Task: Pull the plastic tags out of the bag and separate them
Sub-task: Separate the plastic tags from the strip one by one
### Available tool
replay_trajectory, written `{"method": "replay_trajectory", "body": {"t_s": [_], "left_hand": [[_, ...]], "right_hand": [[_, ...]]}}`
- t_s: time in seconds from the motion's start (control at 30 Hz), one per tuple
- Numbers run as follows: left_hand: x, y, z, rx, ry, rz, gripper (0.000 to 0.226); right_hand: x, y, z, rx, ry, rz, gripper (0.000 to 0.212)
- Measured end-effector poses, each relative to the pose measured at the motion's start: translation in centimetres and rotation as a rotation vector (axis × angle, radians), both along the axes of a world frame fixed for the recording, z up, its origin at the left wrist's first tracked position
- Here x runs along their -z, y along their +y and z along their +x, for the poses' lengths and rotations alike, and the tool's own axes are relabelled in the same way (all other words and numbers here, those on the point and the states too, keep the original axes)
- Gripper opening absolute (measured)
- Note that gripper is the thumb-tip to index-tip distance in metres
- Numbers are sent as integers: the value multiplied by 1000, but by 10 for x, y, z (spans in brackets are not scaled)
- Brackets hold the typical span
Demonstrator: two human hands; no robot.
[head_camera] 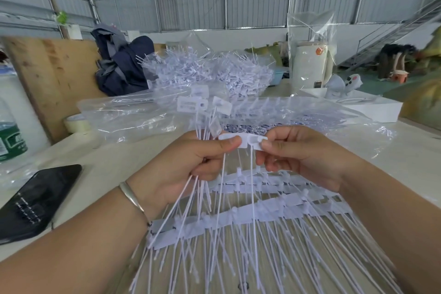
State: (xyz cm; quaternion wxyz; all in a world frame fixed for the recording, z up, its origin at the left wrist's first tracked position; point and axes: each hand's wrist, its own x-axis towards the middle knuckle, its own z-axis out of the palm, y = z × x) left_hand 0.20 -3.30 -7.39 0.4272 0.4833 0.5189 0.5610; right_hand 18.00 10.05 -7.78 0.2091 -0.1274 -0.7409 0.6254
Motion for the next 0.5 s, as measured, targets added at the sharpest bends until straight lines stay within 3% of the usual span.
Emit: {"method": "replay_trajectory", "body": {"t_s": [0.07,0.17,0.27,0.37,0.5], "left_hand": [[1,0,0,64,-69,-13,48],[4,-1,5,215,-131,-36,32],[7,-2,11,383,-141,-46,48],[5,-2,15,606,-160,41,23],[2,-3,18,618,-206,69,23]], "right_hand": [[0,-1,0,-23,-1,30,25],[4,-2,-2,-51,-9,53,29],[8,-6,-5,-120,-16,43,35],[6,-13,-8,-230,-1,9,38],[1,-17,-8,-229,52,-14,83]]}}
